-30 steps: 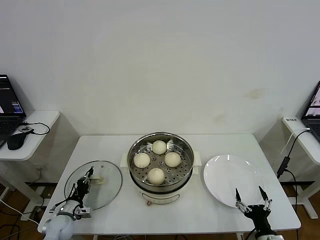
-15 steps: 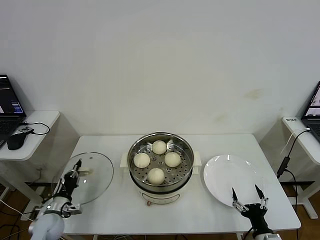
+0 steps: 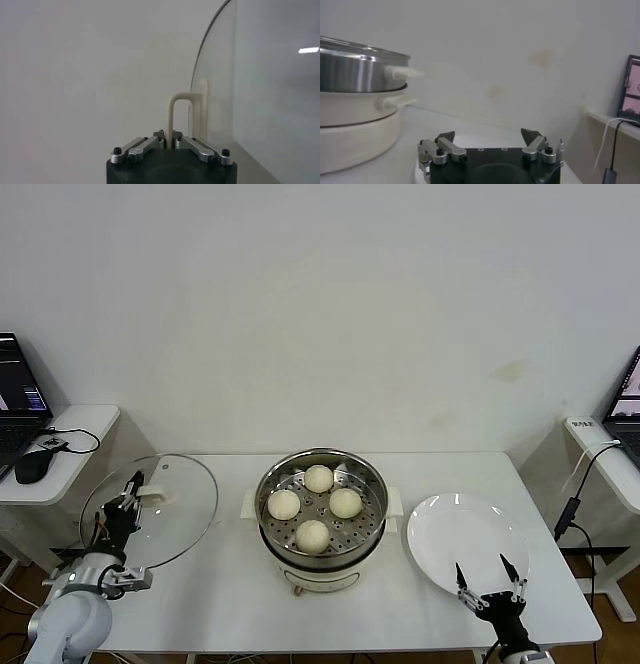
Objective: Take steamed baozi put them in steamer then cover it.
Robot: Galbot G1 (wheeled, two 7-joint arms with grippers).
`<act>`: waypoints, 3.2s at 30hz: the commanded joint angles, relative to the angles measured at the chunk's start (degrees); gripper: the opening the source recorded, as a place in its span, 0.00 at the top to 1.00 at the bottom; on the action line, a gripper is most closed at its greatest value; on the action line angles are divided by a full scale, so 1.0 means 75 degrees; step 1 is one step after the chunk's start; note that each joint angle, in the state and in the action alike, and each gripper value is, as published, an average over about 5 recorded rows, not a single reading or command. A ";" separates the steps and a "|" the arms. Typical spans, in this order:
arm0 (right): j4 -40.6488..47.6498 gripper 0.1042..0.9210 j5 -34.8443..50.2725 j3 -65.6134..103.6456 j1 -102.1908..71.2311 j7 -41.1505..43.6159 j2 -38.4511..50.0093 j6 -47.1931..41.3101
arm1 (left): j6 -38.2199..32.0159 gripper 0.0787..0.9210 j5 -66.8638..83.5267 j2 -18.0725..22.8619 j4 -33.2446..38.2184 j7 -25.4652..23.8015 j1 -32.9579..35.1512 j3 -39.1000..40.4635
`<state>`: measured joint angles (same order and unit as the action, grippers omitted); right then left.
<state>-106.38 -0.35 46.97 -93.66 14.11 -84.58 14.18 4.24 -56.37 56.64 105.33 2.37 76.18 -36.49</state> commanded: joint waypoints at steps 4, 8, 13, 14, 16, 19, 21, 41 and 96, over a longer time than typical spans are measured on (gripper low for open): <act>0.0229 0.12 -0.0265 -0.0171 0.0040 -0.0011 -0.0019 0.0110 | 0.1399 0.92 0.0969 -0.0730 0.1572 -0.0815 -0.0847 0.1807; 0.0349 0.12 -0.0431 -0.0246 0.0084 -0.0066 -0.0056 0.0149 | 0.1938 0.92 0.0958 -0.0774 0.1463 -0.0845 -0.1411 0.2686; 0.0426 0.12 -0.0556 -0.0380 0.0198 -0.0135 -0.0127 0.0097 | 0.2595 0.92 0.0514 -0.0276 0.1256 -0.1130 -0.2283 0.3655; 0.0444 0.12 -0.0564 -0.0411 0.0225 -0.0145 -0.0133 0.0083 | 0.2681 0.92 0.0323 -0.0106 0.1206 -0.1227 -0.2424 0.3781; 0.0482 0.12 -0.0580 -0.0466 0.0281 -0.0168 -0.0135 0.0058 | 0.2852 0.92 -0.0104 0.0265 0.1151 -0.1459 -0.2615 0.3993; 0.0523 0.12 -0.0622 -0.0521 0.0346 -0.0204 -0.0131 0.0023 | 0.3078 0.92 -0.0794 0.0808 0.1129 -0.1836 -0.2849 0.4286; 0.0546 0.12 -0.0659 -0.0549 0.0381 -0.0221 -0.0128 0.0004 | 0.3191 0.92 -0.1263 0.1128 0.1114 -0.2086 -0.2990 0.4462; 0.0748 0.12 -0.0915 -0.0655 0.0451 -0.0288 -0.0201 0.0065 | 0.3085 0.92 -0.3723 0.3252 0.0444 -0.3025 -0.2742 0.5211; 0.0821 0.12 -0.1048 -0.0877 0.0273 -0.0250 -0.0065 0.0210 | 0.2519 0.40 -0.3400 0.2651 0.2825 -0.2497 -0.0336 0.4736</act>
<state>-100.14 -8.24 40.44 -91.41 12.21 -85.26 15.64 24.07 -85.11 80.74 112.09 -17.89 62.52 0.60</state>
